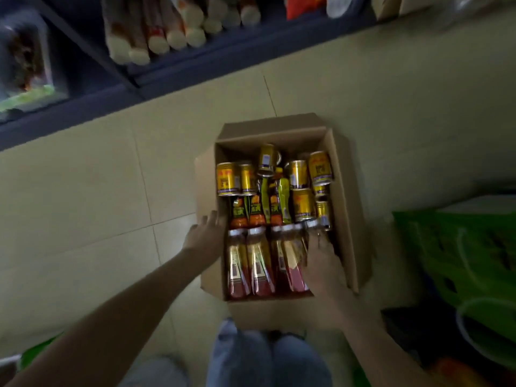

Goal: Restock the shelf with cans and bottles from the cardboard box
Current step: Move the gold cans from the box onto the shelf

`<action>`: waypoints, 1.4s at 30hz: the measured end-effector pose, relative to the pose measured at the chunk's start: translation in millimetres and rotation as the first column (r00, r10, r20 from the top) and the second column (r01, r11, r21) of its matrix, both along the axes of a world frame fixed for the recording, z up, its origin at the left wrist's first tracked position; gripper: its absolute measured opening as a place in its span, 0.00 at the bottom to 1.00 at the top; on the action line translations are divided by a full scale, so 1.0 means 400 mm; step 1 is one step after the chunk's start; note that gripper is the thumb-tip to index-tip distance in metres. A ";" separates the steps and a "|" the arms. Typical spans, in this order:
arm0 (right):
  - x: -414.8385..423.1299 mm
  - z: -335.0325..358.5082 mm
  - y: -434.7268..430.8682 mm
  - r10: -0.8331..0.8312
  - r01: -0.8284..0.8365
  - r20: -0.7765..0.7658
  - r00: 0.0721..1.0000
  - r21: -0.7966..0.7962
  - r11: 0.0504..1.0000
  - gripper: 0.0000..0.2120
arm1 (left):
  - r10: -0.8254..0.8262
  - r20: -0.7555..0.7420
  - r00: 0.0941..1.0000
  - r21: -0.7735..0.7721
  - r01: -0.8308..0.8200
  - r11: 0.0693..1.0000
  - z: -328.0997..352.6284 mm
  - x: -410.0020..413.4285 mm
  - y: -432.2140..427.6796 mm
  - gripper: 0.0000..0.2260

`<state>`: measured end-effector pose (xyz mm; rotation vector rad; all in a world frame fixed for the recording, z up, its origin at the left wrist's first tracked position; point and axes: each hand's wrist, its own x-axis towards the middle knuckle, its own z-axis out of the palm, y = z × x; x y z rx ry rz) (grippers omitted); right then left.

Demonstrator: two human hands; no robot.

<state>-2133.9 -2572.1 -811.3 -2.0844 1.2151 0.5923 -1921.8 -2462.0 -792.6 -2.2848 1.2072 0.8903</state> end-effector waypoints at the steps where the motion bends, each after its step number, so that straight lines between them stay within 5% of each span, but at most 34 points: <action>1: 0.007 -0.031 -0.001 0.019 -0.020 -0.015 1.000 -0.023 1.000 0.30 | -0.046 0.030 0.998 -0.010 0.046 0.999 -0.051 0.025 -0.016 0.26; 8: 0.097 -0.174 -0.025 0.146 -0.145 0.000 0.989 -0.091 0.985 0.36 | -0.265 0.226 0.937 -0.051 0.283 0.958 -0.340 0.189 -0.151 0.43; 12: 0.128 -0.222 -0.015 0.132 -0.128 0.068 0.989 -0.055 0.990 0.34 | -0.295 0.268 0.917 -0.109 0.333 0.936 -0.403 0.225 -0.215 0.41; 16: 0.115 -0.180 0.015 0.112 -0.113 0.103 0.988 0.003 0.994 0.33 | -0.279 0.176 0.944 -0.054 0.292 0.955 -0.365 0.233 -0.245 0.40; 18: 0.095 -0.129 0.023 -0.032 0.008 0.204 0.979 0.119 0.993 0.29 | -0.255 0.074 0.964 -0.077 0.260 0.963 -0.293 0.189 -0.233 0.37; 20: 0.085 -0.028 0.013 -0.448 0.311 0.278 0.850 0.421 0.852 0.24 | -0.248 -0.082 0.965 -0.173 0.231 0.957 -0.167 0.108 -0.202 0.34; 22: 0.079 0.107 -0.006 -0.754 0.479 0.213 0.621 0.659 0.580 0.23 | -0.221 -0.286 0.932 -0.266 0.144 0.953 0.001 0.016 -0.166 0.39; 25: 0.044 0.325 -0.027 -0.865 0.483 0.155 0.477 0.776 0.405 0.28 | -0.289 -0.452 0.844 -0.439 0.071 0.896 0.273 -0.115 -0.136 0.42; 28: -0.018 0.575 -0.032 -0.868 0.423 0.203 0.453 0.808 0.410 0.34 | -0.396 -0.419 0.817 -0.630 0.052 0.775 0.528 -0.210 -0.140 0.41; 31: -0.095 0.770 -0.033 -0.912 0.442 0.297 0.282 0.804 0.399 0.42 | -0.516 -0.420 0.747 -0.719 0.073 0.692 0.744 -0.265 -0.172 0.43; 35: -0.203 1.059 0.041 -0.922 0.415 0.386 -0.007 0.840 0.348 0.25 | -0.545 -0.551 0.632 -0.697 0.010 0.717 1.039 -0.332 -0.192 0.41; 39: -0.345 1.271 0.148 -0.879 0.418 0.458 -0.135 0.830 0.369 0.43 | -0.409 -0.762 0.501 -0.495 -0.044 0.868 1.259 -0.448 -0.156 0.43; 42: -0.475 1.413 0.275 -0.819 0.419 0.548 -0.171 0.792 0.443 0.42 | -0.460 -0.824 0.330 -0.472 0.050 0.880 1.397 -0.586 -0.068 0.46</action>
